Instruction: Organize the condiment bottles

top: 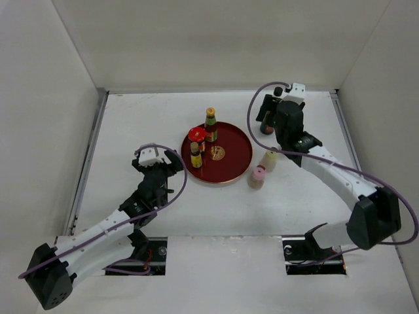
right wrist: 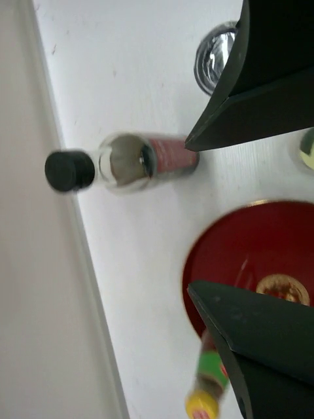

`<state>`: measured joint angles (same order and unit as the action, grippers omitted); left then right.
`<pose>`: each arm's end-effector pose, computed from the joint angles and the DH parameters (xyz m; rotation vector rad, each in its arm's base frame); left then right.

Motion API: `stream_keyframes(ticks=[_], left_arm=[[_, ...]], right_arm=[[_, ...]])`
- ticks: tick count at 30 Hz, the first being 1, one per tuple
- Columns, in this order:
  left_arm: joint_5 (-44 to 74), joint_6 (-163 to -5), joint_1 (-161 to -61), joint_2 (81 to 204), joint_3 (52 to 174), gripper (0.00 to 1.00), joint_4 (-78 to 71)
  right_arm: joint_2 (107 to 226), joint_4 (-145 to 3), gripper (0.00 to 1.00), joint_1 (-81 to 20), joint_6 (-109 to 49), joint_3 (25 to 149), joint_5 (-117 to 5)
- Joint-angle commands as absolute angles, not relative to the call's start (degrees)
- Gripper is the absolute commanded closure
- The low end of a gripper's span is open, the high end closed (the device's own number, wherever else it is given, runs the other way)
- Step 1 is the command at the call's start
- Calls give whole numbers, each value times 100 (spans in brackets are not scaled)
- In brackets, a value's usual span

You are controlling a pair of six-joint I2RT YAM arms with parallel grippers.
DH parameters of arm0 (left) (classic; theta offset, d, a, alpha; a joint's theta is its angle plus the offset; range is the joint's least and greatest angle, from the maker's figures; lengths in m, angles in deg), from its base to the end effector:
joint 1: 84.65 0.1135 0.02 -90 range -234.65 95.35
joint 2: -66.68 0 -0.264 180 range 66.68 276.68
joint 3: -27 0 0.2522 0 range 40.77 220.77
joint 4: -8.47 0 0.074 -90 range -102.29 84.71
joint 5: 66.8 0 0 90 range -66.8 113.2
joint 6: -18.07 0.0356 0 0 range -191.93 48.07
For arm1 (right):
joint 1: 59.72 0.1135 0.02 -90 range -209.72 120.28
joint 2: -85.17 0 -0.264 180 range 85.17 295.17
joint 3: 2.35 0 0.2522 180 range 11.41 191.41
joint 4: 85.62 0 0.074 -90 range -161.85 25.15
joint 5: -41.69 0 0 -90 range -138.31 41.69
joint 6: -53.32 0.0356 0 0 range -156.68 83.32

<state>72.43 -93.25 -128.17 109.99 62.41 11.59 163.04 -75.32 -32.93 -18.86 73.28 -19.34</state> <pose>0.1452 -0.1007 0.2518 -0.3315 1.5935 -0.1596 0.2927 0.1285 0.3389 0.2216 1.7493 0.1129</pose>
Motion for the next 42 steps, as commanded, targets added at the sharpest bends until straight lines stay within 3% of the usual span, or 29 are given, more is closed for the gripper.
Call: stream_keyframes(ticks=[1, 8, 23, 27, 35, 42], left_arm=[[7304, -9399, -12758, 10703, 5915, 23, 1948], [7277, -9487, -12846, 10438, 5325, 23, 2827], [7277, -9672, -12811, 10957, 5202, 24, 3206], [7233, -9672, -12802, 11115, 5228, 24, 3285], [7207, -9681, -12775, 11080, 5210, 25, 3303], [7163, -9681, -12732, 11045, 5184, 25, 3293]], right_arm=[[16646, -7036, 11, -3524, -2060, 7794, -1650], [17332, -7115, 11, -3823, -2349, 8514, -1799], [18405, -8002, 26, -4218, -2895, 9324, -2097], [18519, -8222, 35, -4227, -2842, 9403, -2256], [18625, -8310, 72, -4192, -2956, 9544, -2186], [18064, -8706, 79, -4175, -3044, 9526, -2124]])
